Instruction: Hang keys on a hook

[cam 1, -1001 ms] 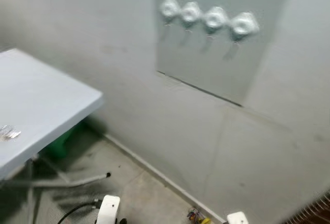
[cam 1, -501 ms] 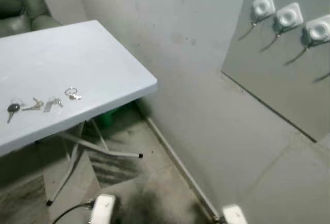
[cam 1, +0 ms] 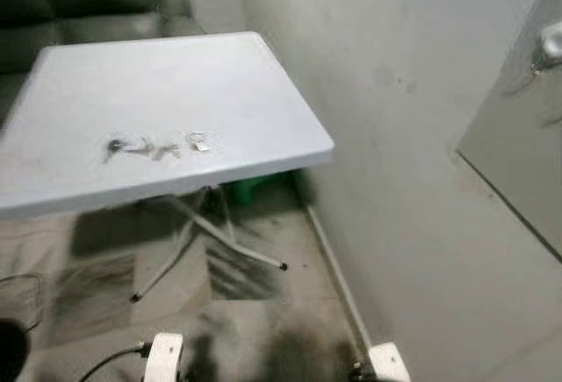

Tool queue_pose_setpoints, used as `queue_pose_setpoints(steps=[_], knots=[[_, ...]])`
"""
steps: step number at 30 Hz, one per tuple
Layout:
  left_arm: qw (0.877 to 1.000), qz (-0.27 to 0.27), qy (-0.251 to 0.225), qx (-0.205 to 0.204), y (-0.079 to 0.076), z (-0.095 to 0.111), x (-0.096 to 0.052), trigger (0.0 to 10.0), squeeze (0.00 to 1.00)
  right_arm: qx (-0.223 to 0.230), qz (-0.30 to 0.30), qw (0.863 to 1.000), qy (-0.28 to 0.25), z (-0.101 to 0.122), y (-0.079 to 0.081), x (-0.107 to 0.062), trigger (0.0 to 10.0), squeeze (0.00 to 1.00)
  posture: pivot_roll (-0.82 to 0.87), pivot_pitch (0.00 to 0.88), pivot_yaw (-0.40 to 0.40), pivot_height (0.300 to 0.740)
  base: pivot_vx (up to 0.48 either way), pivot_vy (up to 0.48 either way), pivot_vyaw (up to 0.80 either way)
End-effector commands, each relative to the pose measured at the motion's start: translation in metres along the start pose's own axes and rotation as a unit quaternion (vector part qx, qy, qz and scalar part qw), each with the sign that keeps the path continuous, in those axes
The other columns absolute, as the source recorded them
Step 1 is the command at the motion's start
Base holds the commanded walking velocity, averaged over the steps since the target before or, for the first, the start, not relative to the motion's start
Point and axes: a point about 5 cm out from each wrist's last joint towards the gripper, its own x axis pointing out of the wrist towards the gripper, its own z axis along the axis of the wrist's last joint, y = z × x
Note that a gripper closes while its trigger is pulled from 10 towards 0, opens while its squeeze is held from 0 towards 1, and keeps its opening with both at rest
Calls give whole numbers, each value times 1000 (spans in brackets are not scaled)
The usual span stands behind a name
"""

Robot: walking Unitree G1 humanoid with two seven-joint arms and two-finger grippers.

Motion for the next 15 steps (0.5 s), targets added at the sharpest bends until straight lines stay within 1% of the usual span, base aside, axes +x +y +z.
queue_pose_setpoints(steps=[1, 10, 14, 15], knots=[[1000, 1, 9, -4, 1, -5, -1, 10000, 0, 11, -2, 1000, 6, -3, -1, -1, 10000, 0, -123, 0, -14, 740, 0, 0, 800], [1000, 1, 5, -11, -1, -3, 0, 10000, 0, 15, -1, 1000, 1, 0, -1, 0, 10000, 0, -123, 0, -16, 740, 0, 0, 800], [1000, 0, 2, -15, -2, -2, 0, 10000, 0, 32, -1, 999, -5, 1, -1, 0, 10000, 0, -122, 0, -16, 740, 0, 0, 800], [1000, -1, 0, -14, -3, 0, 1, 10000, 0, 57, -1, 998, -6, 1, -2, 0, 10000, 0, -122, 0, -17, 740, 0, 0, 0]])
